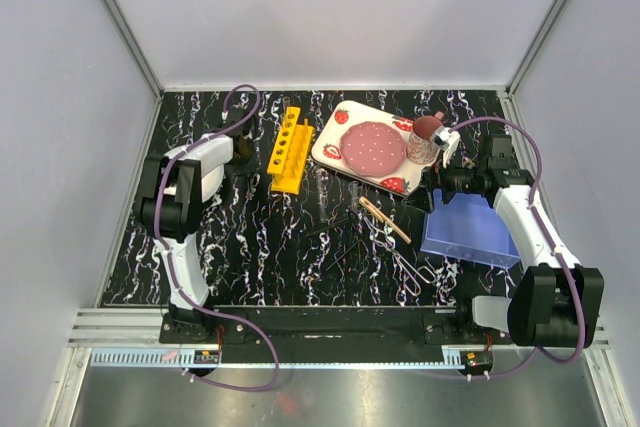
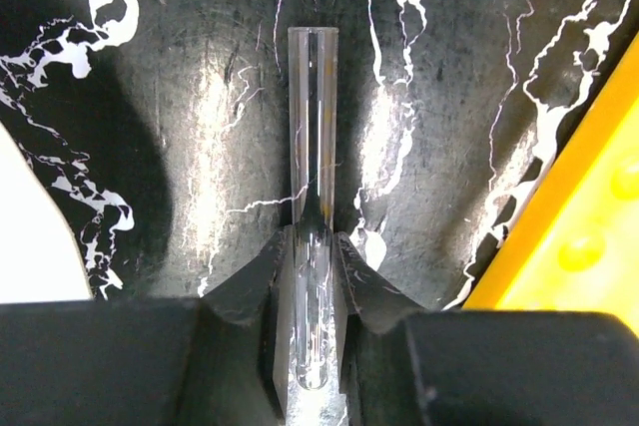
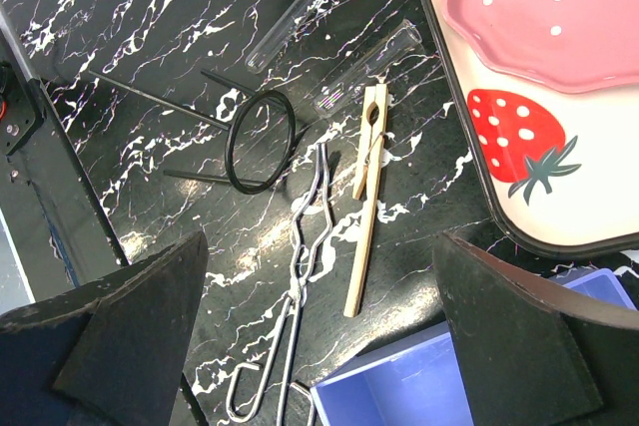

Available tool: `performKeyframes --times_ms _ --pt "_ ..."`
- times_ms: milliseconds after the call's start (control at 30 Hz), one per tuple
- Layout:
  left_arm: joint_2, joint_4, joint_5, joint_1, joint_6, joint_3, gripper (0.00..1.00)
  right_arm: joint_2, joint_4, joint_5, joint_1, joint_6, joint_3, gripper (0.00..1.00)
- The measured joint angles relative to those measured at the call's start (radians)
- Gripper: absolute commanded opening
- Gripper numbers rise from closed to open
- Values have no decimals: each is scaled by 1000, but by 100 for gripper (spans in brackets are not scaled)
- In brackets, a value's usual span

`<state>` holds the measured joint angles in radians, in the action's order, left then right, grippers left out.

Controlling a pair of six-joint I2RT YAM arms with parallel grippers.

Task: Organize the chemistry lab equipment

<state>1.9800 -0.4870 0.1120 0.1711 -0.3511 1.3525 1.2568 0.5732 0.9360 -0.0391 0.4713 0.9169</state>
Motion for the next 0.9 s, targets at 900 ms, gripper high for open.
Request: performKeyframes --times_ms 900 --pt "-764 122 -222 -7 -92 -381 11 26 80 151 34 -19 77 100"
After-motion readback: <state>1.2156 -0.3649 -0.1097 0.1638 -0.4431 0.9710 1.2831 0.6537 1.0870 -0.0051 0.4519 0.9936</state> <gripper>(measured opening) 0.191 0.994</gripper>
